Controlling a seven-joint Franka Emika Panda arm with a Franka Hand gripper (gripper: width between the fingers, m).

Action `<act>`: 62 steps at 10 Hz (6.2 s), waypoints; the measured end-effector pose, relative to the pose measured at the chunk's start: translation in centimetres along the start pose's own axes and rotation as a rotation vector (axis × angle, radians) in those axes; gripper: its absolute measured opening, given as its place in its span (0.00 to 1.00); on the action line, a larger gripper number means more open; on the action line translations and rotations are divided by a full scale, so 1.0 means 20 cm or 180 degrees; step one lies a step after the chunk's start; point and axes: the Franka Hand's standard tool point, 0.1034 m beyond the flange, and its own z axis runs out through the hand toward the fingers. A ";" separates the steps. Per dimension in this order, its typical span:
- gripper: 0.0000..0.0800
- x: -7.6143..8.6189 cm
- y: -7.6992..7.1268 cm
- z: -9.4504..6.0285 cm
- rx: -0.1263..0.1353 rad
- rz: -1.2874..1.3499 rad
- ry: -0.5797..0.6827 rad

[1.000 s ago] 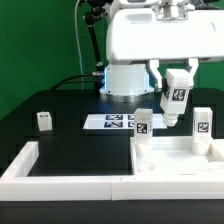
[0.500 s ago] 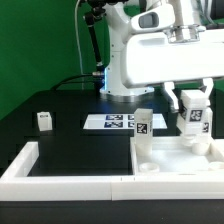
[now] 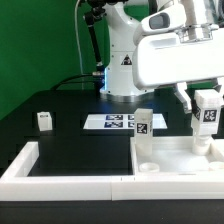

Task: Assemble square table

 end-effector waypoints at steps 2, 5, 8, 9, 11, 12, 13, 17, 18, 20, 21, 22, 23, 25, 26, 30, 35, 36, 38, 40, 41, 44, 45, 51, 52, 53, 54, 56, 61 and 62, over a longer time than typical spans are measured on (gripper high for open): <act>0.36 -0.06 0.04 0.01 -0.0097 -0.0032 0.0212; 0.36 -0.06 -0.04 0.09 -0.0052 0.0056 0.0353; 0.36 -0.04 -0.11 0.15 0.0002 0.0055 0.0352; 0.36 -0.05 -0.12 0.16 0.0008 0.0054 0.0342; 0.36 -0.06 -0.13 0.17 0.0015 0.0045 0.0333; 0.36 -0.05 -0.13 0.18 0.0009 0.0048 0.0348; 0.36 -0.07 -0.12 0.20 0.0009 0.0056 0.0330; 0.36 -0.09 -0.12 0.22 -0.0001 0.0062 0.0344; 0.36 -0.09 -0.12 0.22 -0.0002 0.0062 0.0344; 0.36 -0.09 -0.12 0.23 -0.0001 0.0062 0.0341; 0.61 -0.09 -0.12 0.23 -0.0001 0.0063 0.0341; 0.61 -0.09 -0.12 0.23 -0.0001 0.0063 0.0340; 0.76 -0.09 -0.12 0.23 -0.0001 0.0063 0.0340; 0.80 -0.09 -0.12 0.23 -0.0001 0.0063 0.0340; 0.81 -0.09 -0.12 0.23 -0.0001 0.0063 0.0340; 0.81 -0.03 -0.05 0.14 0.0072 0.0094 0.0007; 0.81 0.09 -0.14 0.09 0.0372 0.0379 -0.0839; 0.81 0.08 -0.14 0.09 0.0423 0.0396 -0.1032; 0.81 0.05 -0.11 0.10 0.0536 0.0381 -0.1554; 0.81 0.09 -0.05 0.13 0.0535 0.0403 -0.1649; 0.81 0.08 -0.06 0.14 0.0497 0.0564 -0.1678; 0.81 0.07 -0.06 0.15 0.0488 0.0600 -0.1687; 0.81 0.06 -0.07 0.16 0.0471 0.0646 -0.1703; 0.43 0.07 -0.05 0.22 0.0355 0.1069 -0.1639; 0.36 0.07 -0.05 0.22 0.0301 0.1266 -0.1652; 0.36 0.07 -0.04 0.22 0.0271 0.1374 -0.1659; 0.36 0.07 -0.04 0.22 0.0151 0.1739 -0.1615; 0.36 0.04 -0.05 0.20 -0.0213 0.2841 -0.1450; 0.36 0.01 -0.04 0.19 -0.0535 0.4832 -0.1049; 0.36 0.00 -0.05 0.19 -0.0606 0.5149 -0.1032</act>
Offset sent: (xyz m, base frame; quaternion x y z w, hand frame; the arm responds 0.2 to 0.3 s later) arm 0.0120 0.0388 -0.0156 0.0380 0.0959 0.0922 0.9904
